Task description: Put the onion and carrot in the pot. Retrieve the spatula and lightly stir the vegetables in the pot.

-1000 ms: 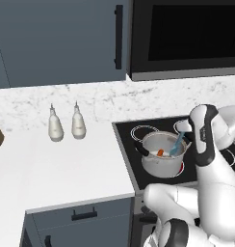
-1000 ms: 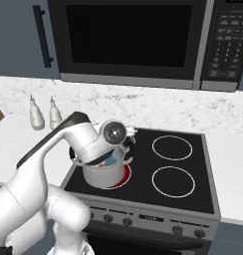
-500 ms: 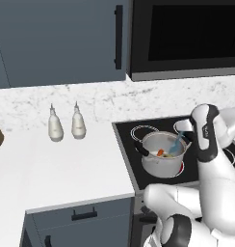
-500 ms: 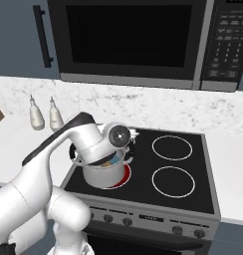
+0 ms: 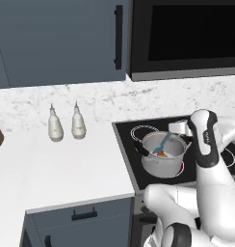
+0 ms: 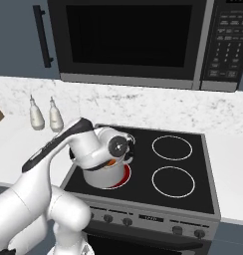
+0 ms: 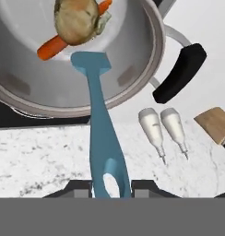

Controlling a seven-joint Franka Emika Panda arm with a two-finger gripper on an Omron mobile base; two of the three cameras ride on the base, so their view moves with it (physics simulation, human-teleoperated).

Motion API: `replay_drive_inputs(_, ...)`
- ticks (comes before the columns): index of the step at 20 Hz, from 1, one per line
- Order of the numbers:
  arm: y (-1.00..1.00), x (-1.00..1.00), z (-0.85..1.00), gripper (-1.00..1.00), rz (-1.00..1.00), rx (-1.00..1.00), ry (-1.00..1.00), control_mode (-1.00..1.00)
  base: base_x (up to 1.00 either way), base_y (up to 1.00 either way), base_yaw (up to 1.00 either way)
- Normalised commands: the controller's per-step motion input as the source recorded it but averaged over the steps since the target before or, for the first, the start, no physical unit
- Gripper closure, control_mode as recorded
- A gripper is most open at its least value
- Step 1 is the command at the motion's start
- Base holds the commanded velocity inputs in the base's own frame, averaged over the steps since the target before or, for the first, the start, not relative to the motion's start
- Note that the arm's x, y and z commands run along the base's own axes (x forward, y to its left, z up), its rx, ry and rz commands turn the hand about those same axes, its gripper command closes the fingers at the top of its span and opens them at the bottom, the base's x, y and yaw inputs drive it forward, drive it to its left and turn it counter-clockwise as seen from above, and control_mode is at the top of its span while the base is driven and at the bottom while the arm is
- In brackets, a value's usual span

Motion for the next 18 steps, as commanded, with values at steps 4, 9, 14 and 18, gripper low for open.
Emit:
replay_drive_inputs(4,0.04,-0.02,-0.04,1.00,-0.21,0.05,0.12,-1.00,0.00,0.00,0.00)
replay_drive_inputs(9,-0.01,-0.02,0.04,1.00,-0.32,0.00,0.22,-1.00,0.00,0.00,0.00)
replay_drive_inputs(14,0.00,-0.01,0.11,1.00,-0.30,0.00,0.24,-1.00,0.00,0.00,0.00)
replay_drive_inputs(18,0.00,-0.21,0.58,1.00,-0.30,0.01,0.26,-1.00,0.00,0.00,0.00)
